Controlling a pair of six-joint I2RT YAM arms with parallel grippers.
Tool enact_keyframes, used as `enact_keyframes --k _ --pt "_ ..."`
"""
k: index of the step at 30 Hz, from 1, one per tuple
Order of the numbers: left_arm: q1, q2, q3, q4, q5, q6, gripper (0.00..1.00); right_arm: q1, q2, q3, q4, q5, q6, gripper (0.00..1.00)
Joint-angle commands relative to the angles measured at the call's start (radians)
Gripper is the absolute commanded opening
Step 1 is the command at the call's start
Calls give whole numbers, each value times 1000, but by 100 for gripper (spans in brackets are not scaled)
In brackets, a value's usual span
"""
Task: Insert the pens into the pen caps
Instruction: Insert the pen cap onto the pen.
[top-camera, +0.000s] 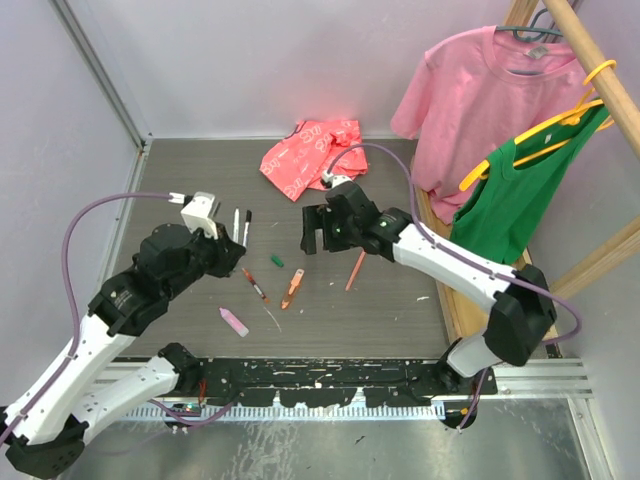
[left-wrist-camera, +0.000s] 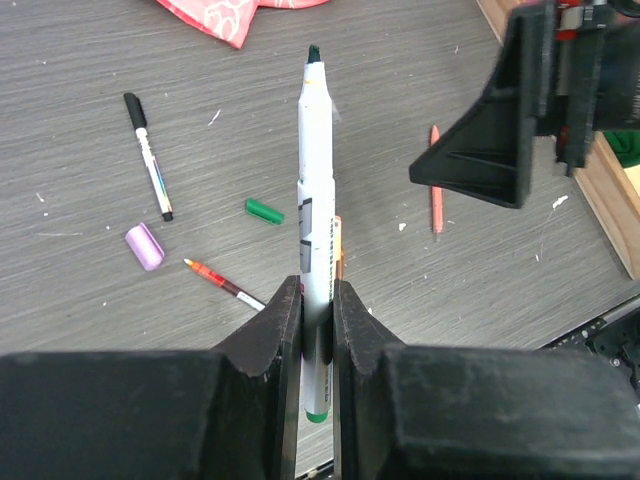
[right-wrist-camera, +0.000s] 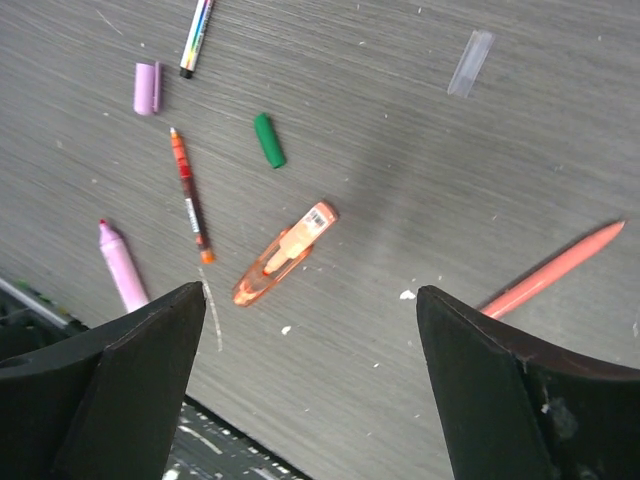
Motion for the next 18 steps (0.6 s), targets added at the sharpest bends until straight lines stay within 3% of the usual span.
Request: enact_keyframes --k 1,10,18 --pt "12 -46 -1 -12 -22 -28 0 -8 74 101 -3 -37 -159 92" --pt "17 -136 -46 -68 -17 -59 0 55 268 260 24 -43 -207 91" --pt "18 -270 -78 -106 -47 -101 0 90 472 449 -12 -134 -275 74"
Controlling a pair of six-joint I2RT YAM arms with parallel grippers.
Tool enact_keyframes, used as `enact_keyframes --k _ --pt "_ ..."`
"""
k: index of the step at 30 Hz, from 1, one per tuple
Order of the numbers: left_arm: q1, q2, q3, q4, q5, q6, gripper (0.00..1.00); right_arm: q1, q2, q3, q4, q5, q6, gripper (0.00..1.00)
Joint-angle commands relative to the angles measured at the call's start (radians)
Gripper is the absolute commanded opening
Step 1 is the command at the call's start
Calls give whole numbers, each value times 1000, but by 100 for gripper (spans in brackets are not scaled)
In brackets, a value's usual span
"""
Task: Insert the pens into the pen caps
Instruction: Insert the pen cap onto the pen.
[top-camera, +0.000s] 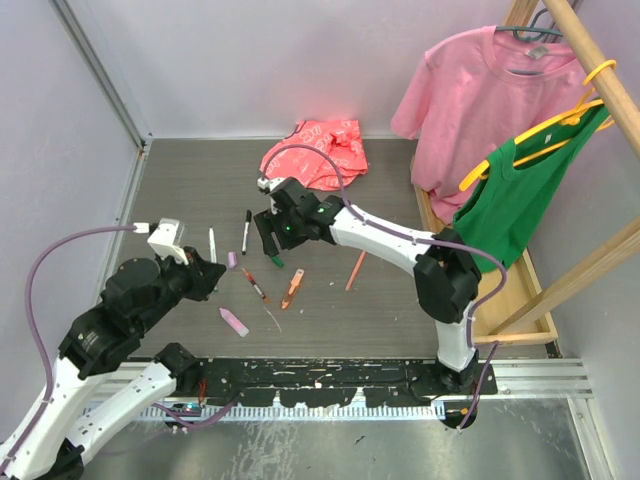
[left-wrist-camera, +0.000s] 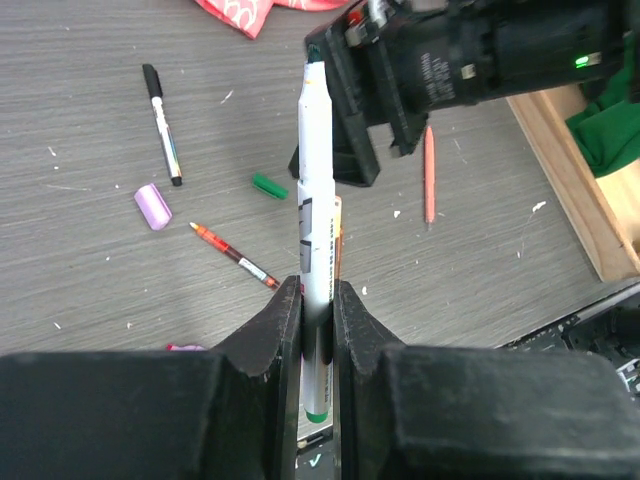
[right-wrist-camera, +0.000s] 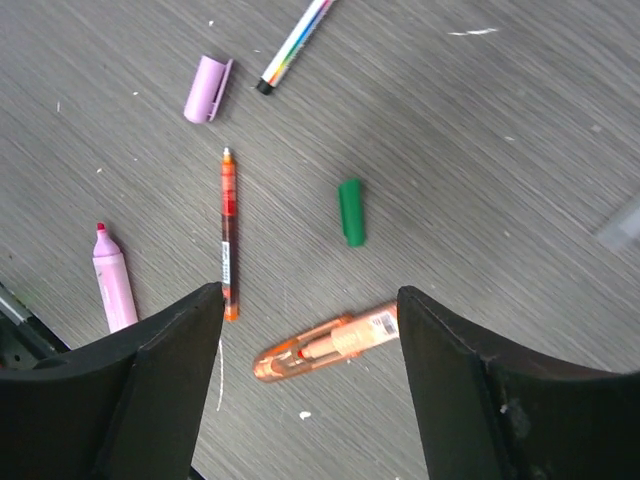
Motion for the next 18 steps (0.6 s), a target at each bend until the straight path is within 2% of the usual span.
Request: enact_keyframes --k 1,8,18 --pt "5 -41 10 -10 -31 -27 0 11 66 107 0 -58 -57 73" --pt "4 -46 24 -42 -27 -25 0 20 194 215 -56 35 -81 69" --pt "4 -40 33 -43 -19 -25 0 28 310 295 -97 70 -91 60"
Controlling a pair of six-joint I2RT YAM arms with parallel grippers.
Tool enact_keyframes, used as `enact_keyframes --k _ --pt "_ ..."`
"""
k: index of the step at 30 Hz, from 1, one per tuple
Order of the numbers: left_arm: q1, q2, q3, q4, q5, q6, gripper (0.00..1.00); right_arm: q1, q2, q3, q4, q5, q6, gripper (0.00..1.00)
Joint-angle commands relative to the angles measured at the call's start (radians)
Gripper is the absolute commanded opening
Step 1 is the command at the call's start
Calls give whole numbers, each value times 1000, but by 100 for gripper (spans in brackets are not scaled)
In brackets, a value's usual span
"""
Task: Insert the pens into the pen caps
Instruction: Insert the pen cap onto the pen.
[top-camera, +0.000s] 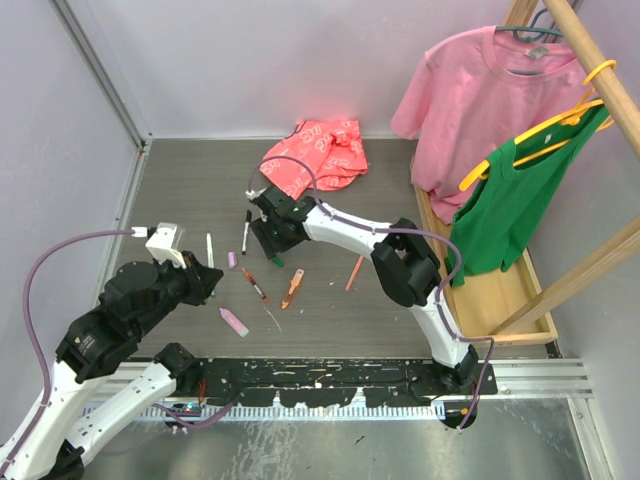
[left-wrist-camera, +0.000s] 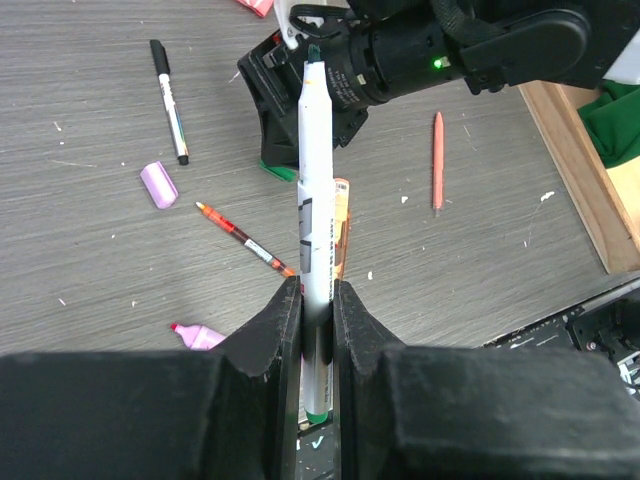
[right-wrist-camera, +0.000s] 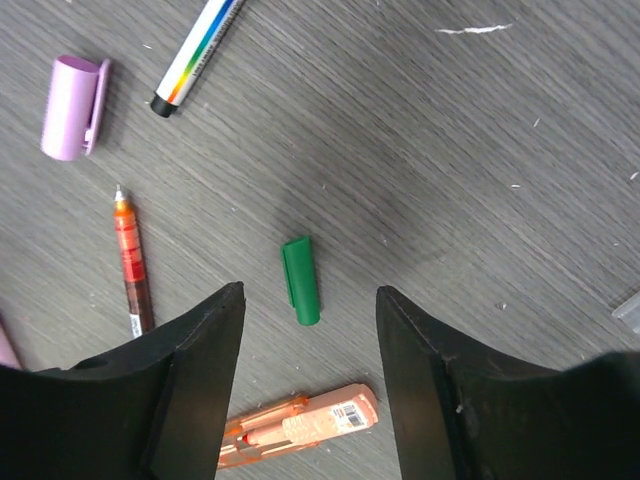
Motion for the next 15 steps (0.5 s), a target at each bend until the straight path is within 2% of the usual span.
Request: enact_keyframes --k 1,6,15 --pt "4 1 32 20 -6 -2 0 11 12 66 -10 33 -29 58" --pt "5 13 31 28 2 1 0 14 63 118 -58 36 -47 51" --pt "4 27 21 51 19 1 0 23 104 157 -104 24 -65 44"
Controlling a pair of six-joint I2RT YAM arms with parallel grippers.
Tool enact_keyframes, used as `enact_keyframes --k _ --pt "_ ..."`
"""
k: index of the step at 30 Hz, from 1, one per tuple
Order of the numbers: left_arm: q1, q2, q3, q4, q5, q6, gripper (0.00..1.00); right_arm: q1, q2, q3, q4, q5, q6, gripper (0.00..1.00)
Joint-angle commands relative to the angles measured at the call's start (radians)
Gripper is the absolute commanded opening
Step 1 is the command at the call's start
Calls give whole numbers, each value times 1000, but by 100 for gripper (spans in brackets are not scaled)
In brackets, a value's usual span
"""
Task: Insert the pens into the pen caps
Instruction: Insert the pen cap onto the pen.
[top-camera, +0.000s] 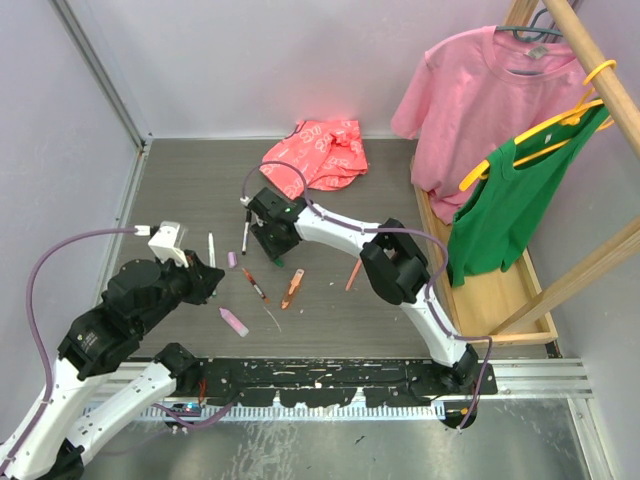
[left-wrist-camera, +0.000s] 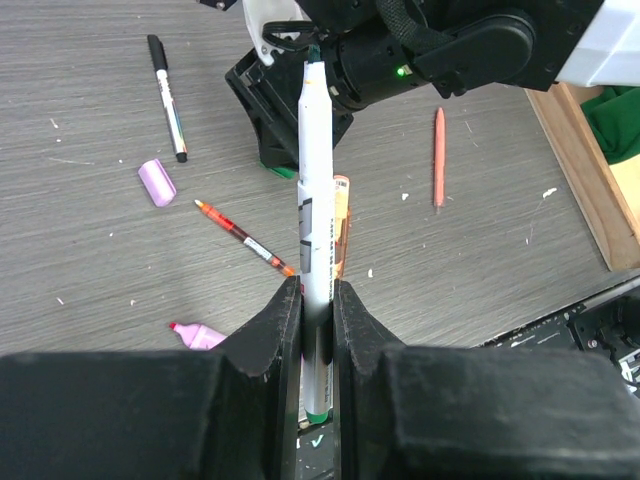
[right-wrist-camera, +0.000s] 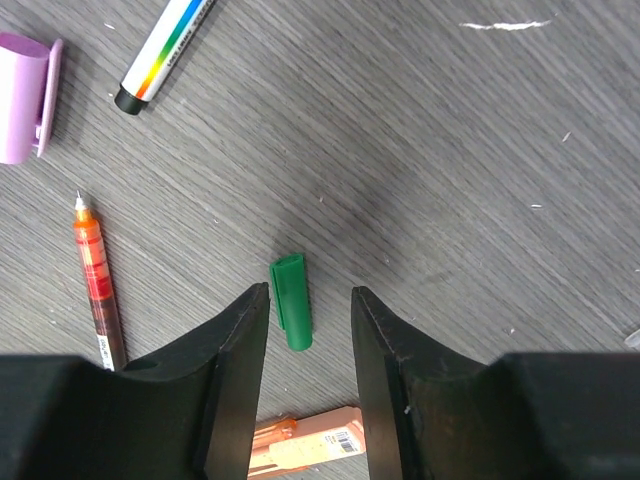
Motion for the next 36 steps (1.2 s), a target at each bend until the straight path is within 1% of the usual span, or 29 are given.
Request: enact_keyframes --k 1,9,15,26,31,36 --pt "5 21 22 54 19 2 0 12 7 59 -25 3 -18 44" --pt "4 40 36 72 31 13 0 25 45 101 -57 1 -23 42" --pt "5 31 38 60 24 20 0 31 65 122 -81 8 -24 37" --pt "4 39 34 65 36 27 0 55 102 160 -188 144 -15 36" --pt "4 38 30 71 35 26 0 60 103 144 -189 129 -18 36" --pt "5 39 25 73 36 20 0 62 109 145 -179 103 -23 29"
